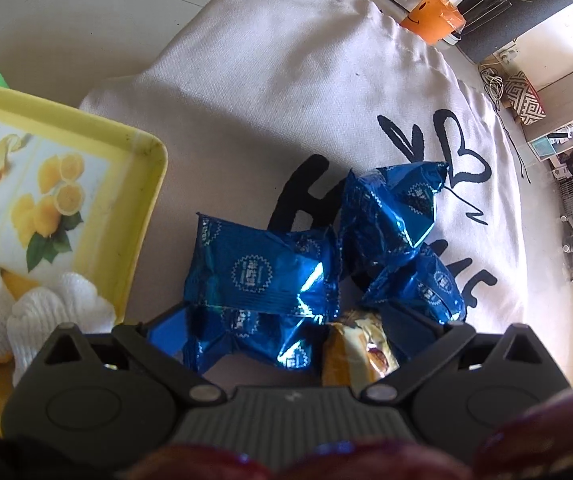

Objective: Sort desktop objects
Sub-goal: 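Move both open tools back from the tray toward the pile, then grasp the croissant snack bag with the right tool while the left tool grasps a blue candy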

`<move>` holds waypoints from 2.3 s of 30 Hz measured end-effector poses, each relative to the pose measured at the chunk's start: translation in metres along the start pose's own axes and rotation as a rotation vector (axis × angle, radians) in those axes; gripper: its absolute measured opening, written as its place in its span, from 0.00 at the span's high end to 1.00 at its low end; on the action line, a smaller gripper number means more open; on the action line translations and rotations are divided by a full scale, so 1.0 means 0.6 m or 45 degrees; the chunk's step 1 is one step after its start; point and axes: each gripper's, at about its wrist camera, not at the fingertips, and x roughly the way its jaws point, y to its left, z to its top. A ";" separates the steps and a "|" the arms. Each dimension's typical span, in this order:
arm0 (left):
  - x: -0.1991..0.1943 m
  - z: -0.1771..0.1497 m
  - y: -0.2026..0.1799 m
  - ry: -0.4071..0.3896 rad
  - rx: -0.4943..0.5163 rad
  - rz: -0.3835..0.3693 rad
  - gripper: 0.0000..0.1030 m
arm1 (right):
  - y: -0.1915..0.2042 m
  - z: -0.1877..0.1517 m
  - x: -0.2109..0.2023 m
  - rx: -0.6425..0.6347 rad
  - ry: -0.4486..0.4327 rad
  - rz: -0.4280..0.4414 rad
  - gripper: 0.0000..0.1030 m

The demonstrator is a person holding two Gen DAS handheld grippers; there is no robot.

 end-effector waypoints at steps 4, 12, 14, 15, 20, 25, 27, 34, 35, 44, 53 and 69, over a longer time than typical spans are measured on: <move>0.002 -0.008 -0.007 -0.002 0.028 0.034 0.01 | -0.010 -0.002 -0.003 0.021 0.017 -0.003 0.49; 0.016 -0.040 -0.004 0.096 0.004 0.021 0.01 | -0.039 -0.009 -0.018 0.026 0.089 -0.115 0.49; 0.018 -0.048 -0.006 0.117 0.018 0.027 0.01 | -0.049 -0.011 -0.024 0.046 0.102 -0.138 0.49; 0.018 -0.052 -0.006 0.133 0.021 0.021 0.01 | -0.054 -0.012 -0.026 0.052 0.110 -0.147 0.49; 0.012 -0.066 -0.007 0.166 0.022 -0.013 0.01 | -0.067 -0.016 -0.033 0.037 0.138 -0.152 0.49; -0.014 -0.052 -0.006 0.066 0.026 0.029 0.01 | -0.068 -0.019 -0.033 0.045 0.152 -0.133 0.41; -0.022 -0.041 -0.002 0.034 -0.008 0.008 0.01 | -0.069 -0.019 -0.029 0.069 0.171 -0.122 0.35; -0.016 -0.014 -0.008 0.011 -0.055 -0.001 0.01 | -0.060 -0.025 -0.021 0.065 0.185 -0.131 0.26; -0.013 -0.012 -0.009 0.013 -0.058 0.010 0.01 | -0.060 -0.026 -0.020 0.065 0.185 -0.132 0.25; 0.012 -0.005 -0.019 -0.003 -0.048 0.065 0.01 | -0.062 -0.027 -0.015 0.076 0.182 -0.137 0.22; 0.038 -0.003 -0.022 -0.004 -0.032 0.118 0.01 | -0.069 -0.023 -0.004 0.118 0.186 -0.142 0.21; 0.052 -0.017 -0.058 -0.048 0.131 0.284 0.00 | -0.063 -0.017 0.013 0.119 0.191 -0.193 0.20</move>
